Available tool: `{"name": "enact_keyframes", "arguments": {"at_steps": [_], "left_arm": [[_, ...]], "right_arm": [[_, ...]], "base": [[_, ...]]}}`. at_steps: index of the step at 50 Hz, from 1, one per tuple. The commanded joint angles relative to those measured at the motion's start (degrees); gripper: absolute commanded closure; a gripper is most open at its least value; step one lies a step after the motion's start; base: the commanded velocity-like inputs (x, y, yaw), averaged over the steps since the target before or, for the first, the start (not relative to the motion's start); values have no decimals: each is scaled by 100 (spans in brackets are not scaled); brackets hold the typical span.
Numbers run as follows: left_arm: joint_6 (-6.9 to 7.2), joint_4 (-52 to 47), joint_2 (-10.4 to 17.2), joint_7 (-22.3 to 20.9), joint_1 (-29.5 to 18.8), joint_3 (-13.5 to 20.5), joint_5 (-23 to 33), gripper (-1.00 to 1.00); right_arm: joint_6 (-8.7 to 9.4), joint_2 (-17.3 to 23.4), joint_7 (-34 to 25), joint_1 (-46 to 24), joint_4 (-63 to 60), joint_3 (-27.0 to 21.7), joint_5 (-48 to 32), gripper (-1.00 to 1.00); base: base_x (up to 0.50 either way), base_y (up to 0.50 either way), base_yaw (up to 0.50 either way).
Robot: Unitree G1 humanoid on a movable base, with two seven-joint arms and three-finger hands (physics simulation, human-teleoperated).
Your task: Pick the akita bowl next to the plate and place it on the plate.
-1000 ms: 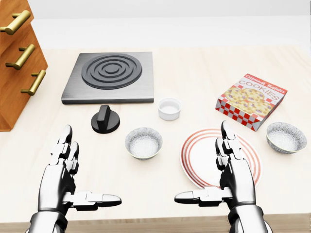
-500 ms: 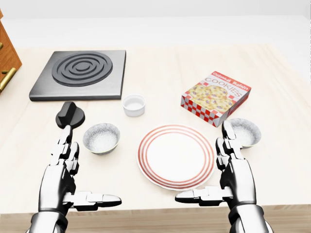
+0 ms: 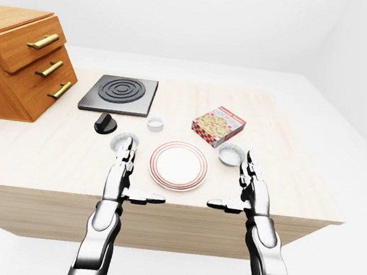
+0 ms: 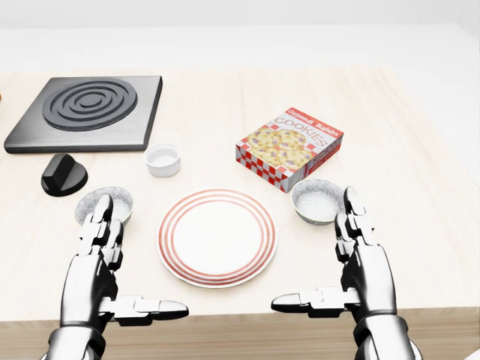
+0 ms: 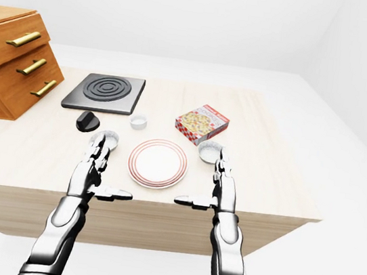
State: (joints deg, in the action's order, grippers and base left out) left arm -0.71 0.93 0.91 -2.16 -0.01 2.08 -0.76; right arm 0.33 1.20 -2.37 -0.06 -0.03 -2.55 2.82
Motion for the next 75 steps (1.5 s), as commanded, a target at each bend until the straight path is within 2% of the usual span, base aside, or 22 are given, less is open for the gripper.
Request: {"name": "enact_keyframes", "arguments": {"at_steps": [1,8,9,16,25,26,31,35,38,39,41,47,48,49,51,61,64,67,69,71,72,75], "left_arm": [[23,21,21,19,-18,-2,36,-100],[-125,211,33,7,-61,21,43,-100],[-15,73,26,17,-34,5,48,-100],[58,-45,17,20,8,-9,53,-100],[60,-47,16,20,9,-9,54,-100],[-42,73,26,7,-15,11,45,-100],[-1,20,23,8,-4,7,43,-100],[-92,134,28,4,-28,18,42,-100],[-51,84,24,10,-21,11,44,-100],[59,-43,20,20,-2,-2,50,-100],[-64,102,29,7,-24,17,42,-100],[-9,42,23,16,-16,9,45,-100],[-90,139,30,8,-34,22,40,-100],[-99,151,30,8,-37,23,39,-100],[-40,87,27,20,-32,18,43,-100],[-55,130,39,37,-76,42,40,-100],[25,13,47,56,-80,47,51,-100],[-32,108,89,84,-184,127,42,-100],[63,40,140,137,-284,226,15,-100],[54,95,168,164,-352,277,-3,-100],[129,97,245,233,-505,423,-67,-100],[93,201,358,306,-666,565,-123,-100]], "right_arm": [[19,2,146,-157,210,-31,-105,-100],[74,1,47,-83,59,44,-134,-100],[15,3,34,-73,105,62,-176,-100],[-76,-6,19,-14,79,104,-293,-100],[-76,-13,11,-15,80,97,-301,-100],[-103,-14,20,22,51,122,-356,-100],[-131,-18,22,18,82,114,-372,-100],[-150,-22,30,9,100,105,-377,-100],[-210,-22,80,-10,139,94,-409,-100],[-189,-26,77,6,79,96,-396,-100],[-205,-23,87,3,91,100,-412,-100],[-210,-23,79,7,94,104,-411,-100],[-198,-23,75,4,84,101,-403,-100],[-197,-23,75,4,83,101,-403,-100],[-239,-21,74,1,128,96,-400,-100],[-192,-21,76,-7,84,91,-387,-100],[-221,-16,75,-20,127,87,-389,-100],[-231,-16,75,-31,158,83,-381,-100],[-252,-13,75,-39,190,80,-383,-100],[-206,-16,82,-28,132,88,-391,-100],[-243,-13,79,-43,184,78,-383,-100],[-237,-12,83,-42,178,78,-386,-100]], "base": [[0,0,0],[0,0,0],[0,0,0],[18,0,0],[31,0,0],[31,0,0],[31,0,0],[31,0,0],[16,0,0],[0,0,0],[0,0,0],[0,0,0],[0,0,0],[0,0,0],[0,0,0],[0,0,0],[0,0,0],[0,0,0],[0,0,0],[0,0,0],[0,0,0],[0,0,0]]}}
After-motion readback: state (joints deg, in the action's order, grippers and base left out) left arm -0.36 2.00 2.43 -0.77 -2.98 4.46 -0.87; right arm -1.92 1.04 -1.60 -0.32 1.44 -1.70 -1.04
